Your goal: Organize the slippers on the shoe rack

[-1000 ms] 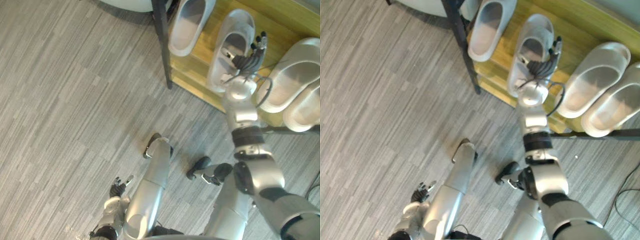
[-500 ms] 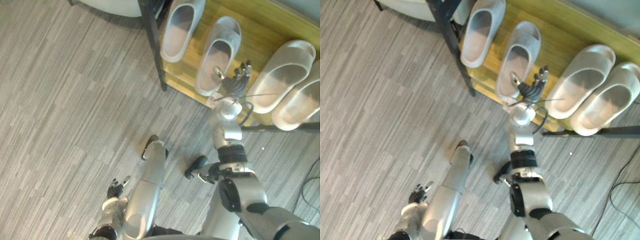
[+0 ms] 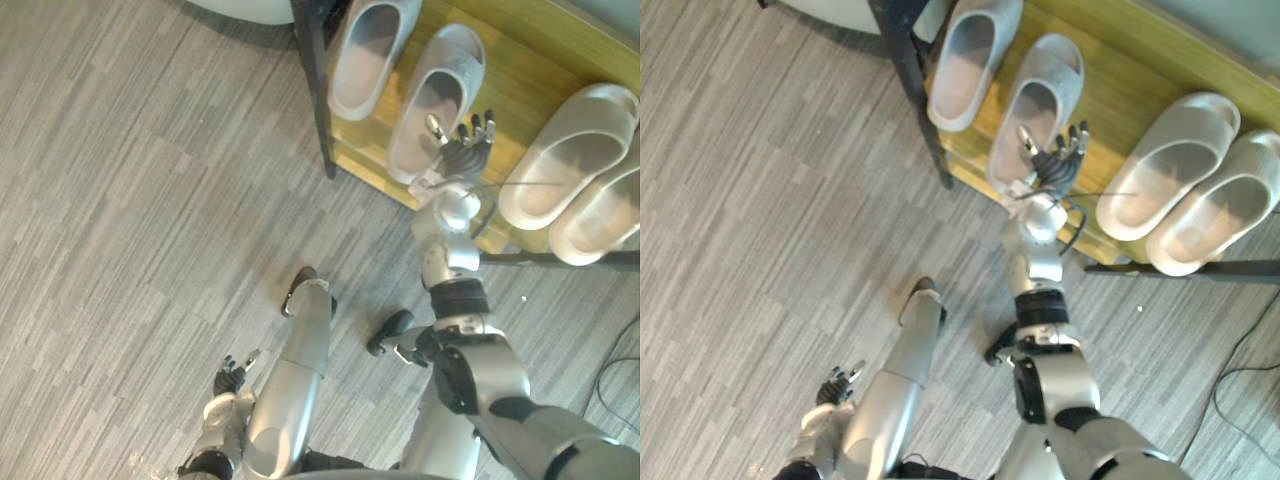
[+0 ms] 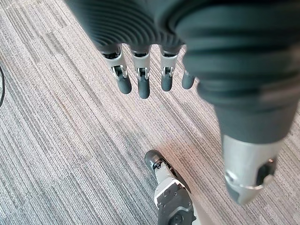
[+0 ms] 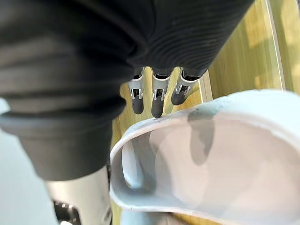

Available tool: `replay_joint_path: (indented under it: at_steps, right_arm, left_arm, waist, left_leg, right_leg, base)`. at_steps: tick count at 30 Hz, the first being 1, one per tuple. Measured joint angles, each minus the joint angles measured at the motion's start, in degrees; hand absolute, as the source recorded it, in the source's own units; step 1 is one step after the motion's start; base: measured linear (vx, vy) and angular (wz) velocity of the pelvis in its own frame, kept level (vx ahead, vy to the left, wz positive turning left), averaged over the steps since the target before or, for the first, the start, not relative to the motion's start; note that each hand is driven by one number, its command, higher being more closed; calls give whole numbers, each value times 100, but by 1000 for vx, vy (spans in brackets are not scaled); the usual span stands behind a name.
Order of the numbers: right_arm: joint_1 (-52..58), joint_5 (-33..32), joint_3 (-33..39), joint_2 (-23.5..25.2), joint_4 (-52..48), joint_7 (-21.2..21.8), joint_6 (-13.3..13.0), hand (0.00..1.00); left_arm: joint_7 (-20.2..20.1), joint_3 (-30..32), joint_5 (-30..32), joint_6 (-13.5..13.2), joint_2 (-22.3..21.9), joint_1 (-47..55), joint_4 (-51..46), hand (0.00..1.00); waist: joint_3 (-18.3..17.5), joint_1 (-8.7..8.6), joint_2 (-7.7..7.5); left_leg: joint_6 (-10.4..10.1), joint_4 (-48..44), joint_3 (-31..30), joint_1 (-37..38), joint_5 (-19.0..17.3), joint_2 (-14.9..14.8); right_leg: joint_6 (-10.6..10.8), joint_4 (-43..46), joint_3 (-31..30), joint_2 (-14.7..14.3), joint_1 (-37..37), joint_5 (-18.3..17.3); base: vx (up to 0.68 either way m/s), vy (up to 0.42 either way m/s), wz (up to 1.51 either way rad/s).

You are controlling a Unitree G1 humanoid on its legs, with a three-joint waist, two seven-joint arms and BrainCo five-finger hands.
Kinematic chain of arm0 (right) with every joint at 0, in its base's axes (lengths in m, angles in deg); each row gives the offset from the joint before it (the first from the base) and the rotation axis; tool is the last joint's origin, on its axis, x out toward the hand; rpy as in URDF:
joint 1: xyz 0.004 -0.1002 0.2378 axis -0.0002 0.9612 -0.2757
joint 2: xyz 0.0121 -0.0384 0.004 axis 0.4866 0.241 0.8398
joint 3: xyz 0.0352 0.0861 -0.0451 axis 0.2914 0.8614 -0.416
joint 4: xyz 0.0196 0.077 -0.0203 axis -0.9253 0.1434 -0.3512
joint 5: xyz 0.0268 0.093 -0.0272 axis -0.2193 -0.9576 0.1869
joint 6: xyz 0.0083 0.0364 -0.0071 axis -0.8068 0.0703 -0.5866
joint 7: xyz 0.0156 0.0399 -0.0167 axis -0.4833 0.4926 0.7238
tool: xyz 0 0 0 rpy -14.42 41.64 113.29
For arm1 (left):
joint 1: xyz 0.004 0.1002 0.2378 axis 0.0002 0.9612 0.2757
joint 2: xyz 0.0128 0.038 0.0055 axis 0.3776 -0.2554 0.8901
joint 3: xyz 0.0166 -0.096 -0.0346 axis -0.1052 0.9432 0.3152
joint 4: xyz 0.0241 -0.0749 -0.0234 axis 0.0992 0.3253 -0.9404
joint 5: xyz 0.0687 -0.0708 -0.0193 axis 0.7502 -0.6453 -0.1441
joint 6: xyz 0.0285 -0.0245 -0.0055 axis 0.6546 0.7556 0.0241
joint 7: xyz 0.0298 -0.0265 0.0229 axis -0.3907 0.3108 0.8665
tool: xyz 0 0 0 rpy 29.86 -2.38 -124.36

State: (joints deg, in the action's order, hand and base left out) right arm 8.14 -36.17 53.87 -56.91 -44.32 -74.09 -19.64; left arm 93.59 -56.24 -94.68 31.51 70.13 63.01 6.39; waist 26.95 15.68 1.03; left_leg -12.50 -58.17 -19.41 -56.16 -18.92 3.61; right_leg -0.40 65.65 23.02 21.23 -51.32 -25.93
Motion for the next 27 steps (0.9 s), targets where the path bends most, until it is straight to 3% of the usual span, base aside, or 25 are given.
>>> replay_joint_path:
  at_steps: [6,14,21,27]
  right_arm:
    - [-225,-220,-8,-60,257,19,-28,0]
    - [-748,-547,-35,-481,879,15,-103,0]
    - [-1063,-679,-190,-977,1311,37,-86,0]
    - [-1130,-692,-234,-1190,1409,41,23,0]
  left_arm:
    - [0,0,30,0,-2,-27,18,0]
    - [-3,-4,107,-11,-3,-97,132,0]
    - [-12,-5,108,-27,-43,-139,174,0]
    - [-13,-5,106,-39,-80,-139,200,0]
  waist:
    - [1,36,1]
    - [25,64,50]
    - [29,206,94]
    - [23,212,170]
  left_leg:
    - [15,-3,-41,-16,14,49]
    - [7,-4,-138,-71,45,126]
    - [13,37,-175,-79,53,153]
    - [-35,26,-189,-89,81,165]
  right_leg:
    - [33,21,48,56,28,-19]
    - [22,81,137,125,25,-45]
    - [-52,125,191,173,20,-93]
    - [-58,131,203,182,20,-95]
  base:
    - [-9,37,6]
    - [-15,33,7]
    - [-11,21,5]
    - [-6,37,1]
